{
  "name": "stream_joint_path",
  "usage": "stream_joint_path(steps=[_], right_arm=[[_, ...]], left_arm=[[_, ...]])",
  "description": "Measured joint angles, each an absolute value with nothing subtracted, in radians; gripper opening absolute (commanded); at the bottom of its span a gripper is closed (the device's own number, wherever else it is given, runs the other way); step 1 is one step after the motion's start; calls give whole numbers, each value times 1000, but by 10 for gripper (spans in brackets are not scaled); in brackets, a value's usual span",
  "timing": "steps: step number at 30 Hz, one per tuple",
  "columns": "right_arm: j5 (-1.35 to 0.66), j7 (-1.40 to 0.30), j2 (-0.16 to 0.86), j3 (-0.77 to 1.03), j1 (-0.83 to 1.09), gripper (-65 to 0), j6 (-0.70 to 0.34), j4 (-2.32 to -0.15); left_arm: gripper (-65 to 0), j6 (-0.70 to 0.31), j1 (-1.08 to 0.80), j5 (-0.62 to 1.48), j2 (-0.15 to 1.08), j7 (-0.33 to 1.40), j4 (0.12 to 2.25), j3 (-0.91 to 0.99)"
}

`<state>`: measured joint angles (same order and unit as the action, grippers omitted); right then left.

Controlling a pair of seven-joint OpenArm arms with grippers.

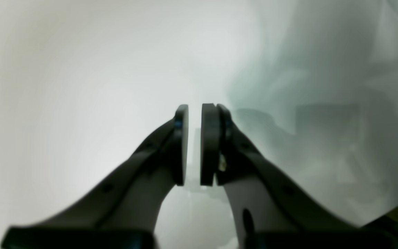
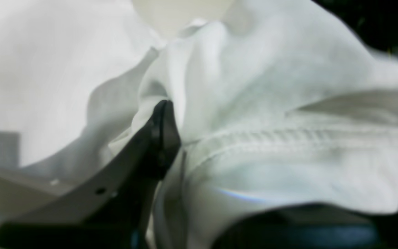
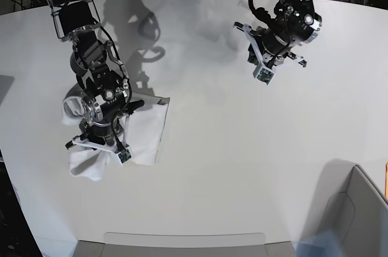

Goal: Fold the T-shirt properly
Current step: 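Lift the folded bundle with the right gripper and carry it across the table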

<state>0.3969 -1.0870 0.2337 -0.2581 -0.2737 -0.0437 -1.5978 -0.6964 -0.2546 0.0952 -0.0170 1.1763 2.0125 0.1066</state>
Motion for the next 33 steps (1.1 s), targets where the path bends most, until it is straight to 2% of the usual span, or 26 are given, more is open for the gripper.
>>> stream_joint_path(steps=[6, 13, 18, 21, 23, 28, 33], right_arm=[[448, -1051, 157, -293, -367, -650, -43, -1381], [448, -982, 59, -314, -382, -646, -41, -1281], [453, -974, 30, -358, -376, -384, -41, -1299], [448, -971, 30, -430, -358, -291, -43, -1337], [447, -968, 27, -472, -353, -265, -44, -1351], [448, -964, 26, -542, -354, -263, -44, -1389], [442, -920, 20, -482, -352, -269, -49, -1542]], left_arm=[[-572, -697, -258, 104, -17, 1178, 2012, 105], [-572, -696, -257, 105, -17, 1178, 2011, 105], [-572, -696, -254, 105, -17, 1177, 2011, 105], [-572, -696, -249, 105, -17, 1177, 1999, 105], [-572, -697, -250, 105, -17, 1177, 1986, 105], [-572, -697, -249, 105, -17, 1177, 1965, 100], [-573, -697, -211, 97, -17, 1178, 1961, 104]])
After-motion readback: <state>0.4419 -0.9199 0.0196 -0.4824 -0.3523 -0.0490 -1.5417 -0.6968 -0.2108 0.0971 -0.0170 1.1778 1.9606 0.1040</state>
